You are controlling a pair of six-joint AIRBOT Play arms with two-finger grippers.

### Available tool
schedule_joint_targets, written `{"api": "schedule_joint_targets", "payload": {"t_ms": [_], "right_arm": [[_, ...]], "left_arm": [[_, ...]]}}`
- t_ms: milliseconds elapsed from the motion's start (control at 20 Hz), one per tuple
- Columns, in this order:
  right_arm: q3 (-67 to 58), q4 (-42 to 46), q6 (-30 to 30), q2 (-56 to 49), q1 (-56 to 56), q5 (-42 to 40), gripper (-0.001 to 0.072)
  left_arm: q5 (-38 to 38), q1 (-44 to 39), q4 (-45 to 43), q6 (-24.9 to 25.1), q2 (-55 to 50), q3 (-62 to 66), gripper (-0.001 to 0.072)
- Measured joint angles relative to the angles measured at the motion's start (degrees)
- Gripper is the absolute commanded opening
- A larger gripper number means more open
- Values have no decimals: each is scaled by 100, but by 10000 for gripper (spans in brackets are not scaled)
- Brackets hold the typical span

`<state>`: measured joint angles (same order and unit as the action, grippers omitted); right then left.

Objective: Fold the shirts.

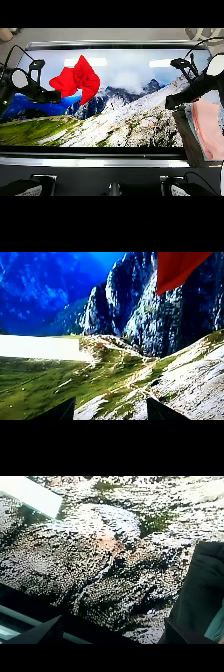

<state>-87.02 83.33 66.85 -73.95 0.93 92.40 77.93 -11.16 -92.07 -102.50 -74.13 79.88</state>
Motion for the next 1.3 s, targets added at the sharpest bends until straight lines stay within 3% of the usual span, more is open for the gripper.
{"api": "schedule_joint_targets", "payload": {"t_ms": [150,250,300,350,500,600,850,1050,1100,1150,1200,1300], "right_arm": [[0,11,-42,0,0,-507,655],[0,31,-105,0,0,-927,655],[0,42,-129,0,0,-1176,655],[0,44,-140,0,0,-1423,655],[0,46,-175,0,0,-2157,655],[0,46,-181,-2,0,-2468,655],[2,37,-190,-2,0,-2638,655],[2,22,-192,-2,0,-2391,655],[2,22,-192,-2,0,-2323,655],[2,17,-192,-2,0,-2277,656],[2,17,-197,-2,0,-2234,656],[0,24,-293,-2,0,-2234,656]], "left_arm": [[-341,0,15,-35,-70,-2,541],[-603,-17,17,-334,-166,-2,554],[-835,-35,15,-511,-236,-2,656],[-1143,-55,15,-649,-321,-2,701],[-2223,22,35,-876,-734,243,702],[-2562,188,22,-949,-1303,837,720],[-2050,638,219,-916,-3276,2911,720],[-1731,796,667,-859,-4330,3600,720],[-1703,820,717,-850,-4483,3663,676],[-1683,833,758,-850,-4605,3711,263],[-1663,844,811,-848,-4697,3751,62],[-1635,855,918,-846,-4754,3794,42]]}}
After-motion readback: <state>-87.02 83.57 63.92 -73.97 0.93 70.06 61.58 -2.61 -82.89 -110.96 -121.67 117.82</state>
